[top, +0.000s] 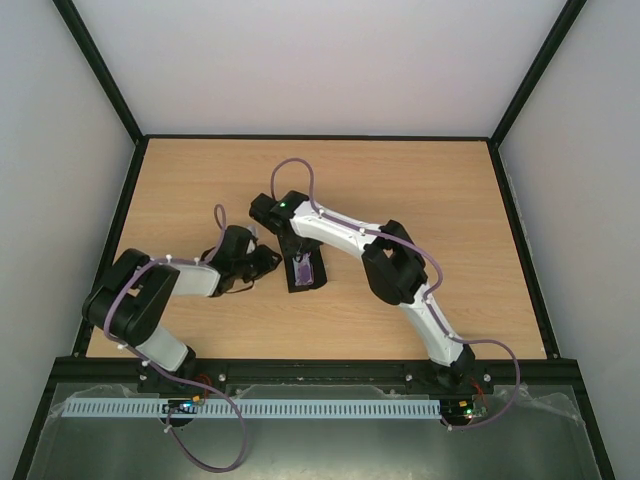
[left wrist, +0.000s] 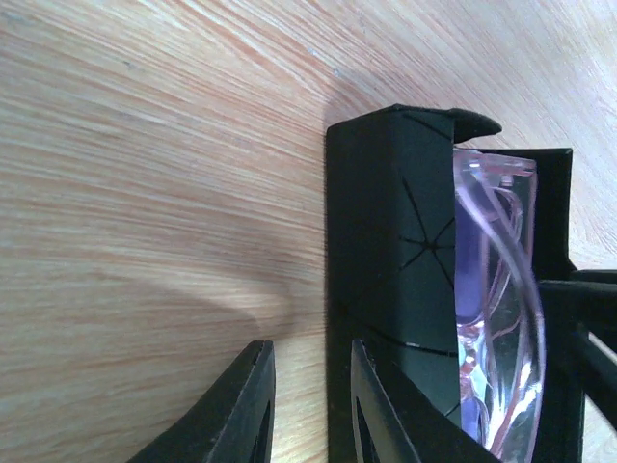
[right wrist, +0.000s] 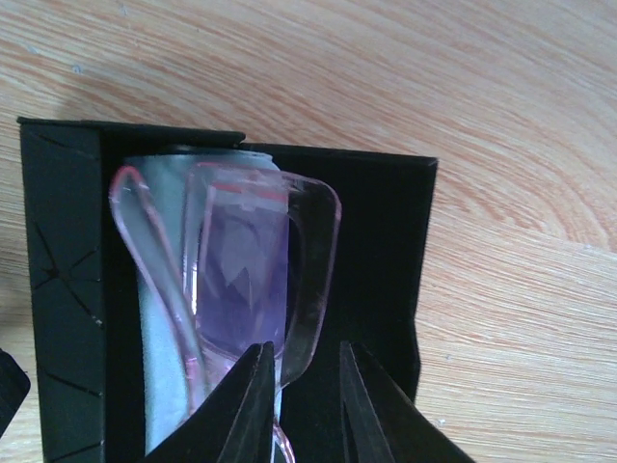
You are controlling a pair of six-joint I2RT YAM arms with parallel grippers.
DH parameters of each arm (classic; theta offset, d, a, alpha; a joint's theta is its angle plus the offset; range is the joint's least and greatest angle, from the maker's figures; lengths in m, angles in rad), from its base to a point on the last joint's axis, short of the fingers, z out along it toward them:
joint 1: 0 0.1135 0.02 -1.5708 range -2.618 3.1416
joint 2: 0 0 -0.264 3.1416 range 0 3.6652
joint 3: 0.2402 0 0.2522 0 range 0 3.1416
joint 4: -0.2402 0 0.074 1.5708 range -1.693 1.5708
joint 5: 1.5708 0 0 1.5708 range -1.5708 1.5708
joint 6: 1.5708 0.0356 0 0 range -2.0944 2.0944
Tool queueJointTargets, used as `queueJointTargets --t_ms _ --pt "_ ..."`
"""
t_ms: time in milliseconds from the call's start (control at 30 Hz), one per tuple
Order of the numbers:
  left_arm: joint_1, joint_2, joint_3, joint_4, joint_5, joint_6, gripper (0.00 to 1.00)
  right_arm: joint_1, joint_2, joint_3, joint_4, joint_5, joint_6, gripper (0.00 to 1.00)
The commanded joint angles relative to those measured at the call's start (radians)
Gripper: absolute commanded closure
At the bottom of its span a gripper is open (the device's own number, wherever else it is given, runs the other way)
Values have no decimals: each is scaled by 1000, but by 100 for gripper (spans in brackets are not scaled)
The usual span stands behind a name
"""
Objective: Organize the sunglasses
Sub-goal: Place the sunglasses in the sunglasses case.
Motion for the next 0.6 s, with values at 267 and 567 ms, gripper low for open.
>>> queueJointTargets --t_ms 267,567 --pt "-11 61 20 -13 -19 7 76 0 44 10 13 -30 -19 80" --pt "-14 59 19 -10 -15 4 76 15 45 0 55 -99 -6 80"
